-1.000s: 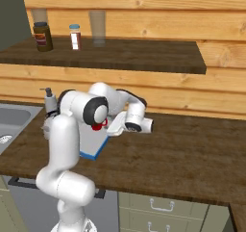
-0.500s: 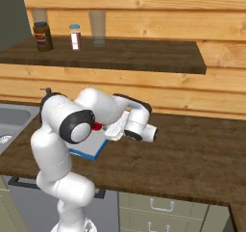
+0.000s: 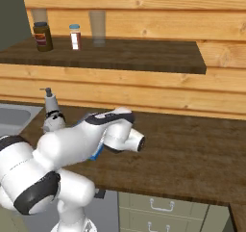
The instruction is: Pick the kettle from the counter and place it on the tray. Then pick the mug from the cabinet and place it on the tray. Then close the cabinet doors.
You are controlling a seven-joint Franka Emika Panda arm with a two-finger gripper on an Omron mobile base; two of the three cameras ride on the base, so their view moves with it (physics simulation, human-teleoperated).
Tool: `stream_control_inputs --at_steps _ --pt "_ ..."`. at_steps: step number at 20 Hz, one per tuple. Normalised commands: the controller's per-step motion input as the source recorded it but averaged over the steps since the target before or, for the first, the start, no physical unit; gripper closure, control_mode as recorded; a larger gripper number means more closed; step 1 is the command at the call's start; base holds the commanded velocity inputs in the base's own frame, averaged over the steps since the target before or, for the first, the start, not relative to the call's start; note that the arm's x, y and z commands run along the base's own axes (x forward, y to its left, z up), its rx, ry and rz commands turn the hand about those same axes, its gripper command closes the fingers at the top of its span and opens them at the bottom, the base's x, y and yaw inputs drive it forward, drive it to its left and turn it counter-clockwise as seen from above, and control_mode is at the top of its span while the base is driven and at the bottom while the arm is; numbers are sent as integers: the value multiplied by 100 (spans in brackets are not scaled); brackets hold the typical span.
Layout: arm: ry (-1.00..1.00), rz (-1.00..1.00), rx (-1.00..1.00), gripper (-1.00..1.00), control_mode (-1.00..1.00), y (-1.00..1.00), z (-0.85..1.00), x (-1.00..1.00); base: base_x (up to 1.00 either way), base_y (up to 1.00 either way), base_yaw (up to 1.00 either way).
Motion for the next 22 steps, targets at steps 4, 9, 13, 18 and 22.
stream_control_inputs --at_steps 4,9,13,18,22 --pt "17 -16 0 -100 -100 49 74 -55 0 0 0" --pt "36 -20 -1 -100 -100 54 80 -34 0 0 0" --pt "57 -18 -8 -100 -100 65 50 -31 0 0 0" --pt "51 -20 -6 -100 -100 72 2 -44 0 0 0" --pt "33 -23 0 -100 -100 65 0 -39 0 0 0"
